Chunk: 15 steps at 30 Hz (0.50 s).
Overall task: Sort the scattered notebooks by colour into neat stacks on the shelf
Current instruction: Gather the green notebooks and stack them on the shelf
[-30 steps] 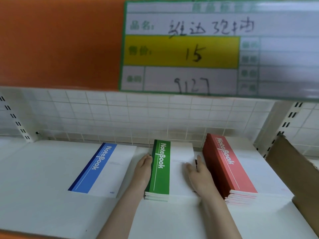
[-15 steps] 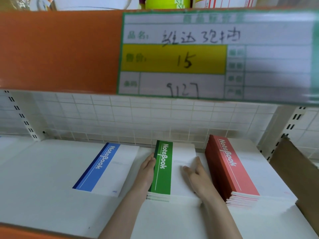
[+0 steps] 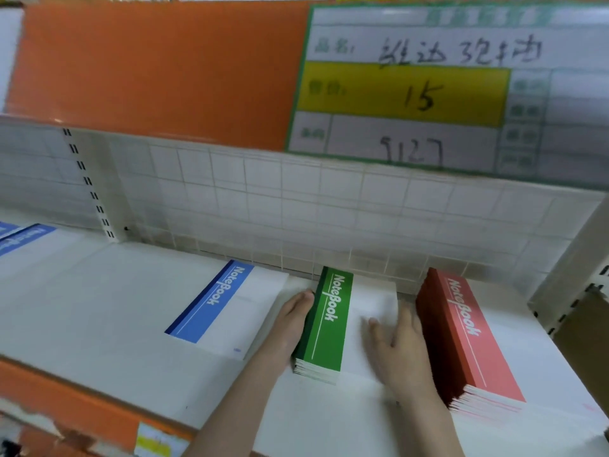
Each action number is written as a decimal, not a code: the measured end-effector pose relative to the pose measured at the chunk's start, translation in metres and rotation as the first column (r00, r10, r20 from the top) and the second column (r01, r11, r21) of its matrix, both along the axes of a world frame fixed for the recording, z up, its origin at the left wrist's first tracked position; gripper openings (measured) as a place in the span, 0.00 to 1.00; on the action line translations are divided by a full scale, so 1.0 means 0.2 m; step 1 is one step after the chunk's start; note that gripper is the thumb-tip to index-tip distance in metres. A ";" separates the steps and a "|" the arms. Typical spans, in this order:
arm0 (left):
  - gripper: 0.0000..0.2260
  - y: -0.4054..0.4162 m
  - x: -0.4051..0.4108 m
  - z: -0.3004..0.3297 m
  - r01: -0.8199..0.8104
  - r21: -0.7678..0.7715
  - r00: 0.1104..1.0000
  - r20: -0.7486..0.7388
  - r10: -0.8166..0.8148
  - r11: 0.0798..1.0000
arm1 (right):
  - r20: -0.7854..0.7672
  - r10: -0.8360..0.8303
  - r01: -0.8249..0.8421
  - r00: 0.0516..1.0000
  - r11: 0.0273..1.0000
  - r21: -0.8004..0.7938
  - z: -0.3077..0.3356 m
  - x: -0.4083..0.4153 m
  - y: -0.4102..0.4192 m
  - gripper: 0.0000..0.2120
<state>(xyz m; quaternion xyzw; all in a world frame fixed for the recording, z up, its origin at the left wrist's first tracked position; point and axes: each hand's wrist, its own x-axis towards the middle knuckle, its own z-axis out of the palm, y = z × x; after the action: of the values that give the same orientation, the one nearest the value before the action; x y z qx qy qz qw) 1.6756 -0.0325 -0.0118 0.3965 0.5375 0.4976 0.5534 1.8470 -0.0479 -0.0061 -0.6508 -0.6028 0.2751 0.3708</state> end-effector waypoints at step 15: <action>0.13 -0.32 -0.44 0.10 0.147 0.391 0.305 -0.892 0.335 0.908 | 0.263 0.336 -0.394 0.904 0.894 0.212 0.14 -0.52 -0.11 0.16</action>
<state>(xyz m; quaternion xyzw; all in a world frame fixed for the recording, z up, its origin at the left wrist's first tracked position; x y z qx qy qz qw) 1.5871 -0.0963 0.0085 0.6830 0.6661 0.2997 0.0057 1.7428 -0.0700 0.0214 -0.4971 -0.7829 0.1850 0.3253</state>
